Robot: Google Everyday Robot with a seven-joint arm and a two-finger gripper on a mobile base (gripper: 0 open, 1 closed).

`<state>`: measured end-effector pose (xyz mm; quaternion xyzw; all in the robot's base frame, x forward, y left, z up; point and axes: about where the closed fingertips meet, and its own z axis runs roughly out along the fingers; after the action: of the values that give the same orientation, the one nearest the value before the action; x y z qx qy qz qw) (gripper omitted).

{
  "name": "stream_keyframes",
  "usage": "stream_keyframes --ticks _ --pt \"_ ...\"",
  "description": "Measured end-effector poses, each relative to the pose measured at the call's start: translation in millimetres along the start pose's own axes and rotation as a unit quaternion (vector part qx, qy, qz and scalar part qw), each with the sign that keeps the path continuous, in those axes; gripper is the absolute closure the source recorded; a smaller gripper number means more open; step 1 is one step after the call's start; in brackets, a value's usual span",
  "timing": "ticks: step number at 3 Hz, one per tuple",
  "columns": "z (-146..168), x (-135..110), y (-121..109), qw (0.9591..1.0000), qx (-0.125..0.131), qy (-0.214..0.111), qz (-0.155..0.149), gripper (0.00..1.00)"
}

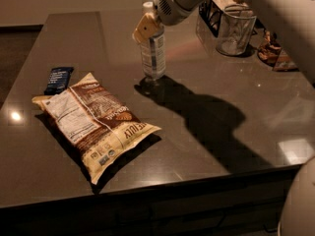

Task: Knock blue plastic bottle over

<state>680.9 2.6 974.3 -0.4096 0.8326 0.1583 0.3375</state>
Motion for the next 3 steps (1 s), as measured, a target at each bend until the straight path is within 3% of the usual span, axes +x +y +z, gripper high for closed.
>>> stream_keyframes --ticks 1,2,3 --pt "-25.5 -13.2 5.1 0.9990 0.006 0.023 -0.036 0.96" --pt "-28.4 -10.3 19.9 0.9926 -0.012 0.086 -0.085 1.00" --pt "-13.5 13.3 37.1 0.9769 -0.055 0.168 -0.120 1.00"
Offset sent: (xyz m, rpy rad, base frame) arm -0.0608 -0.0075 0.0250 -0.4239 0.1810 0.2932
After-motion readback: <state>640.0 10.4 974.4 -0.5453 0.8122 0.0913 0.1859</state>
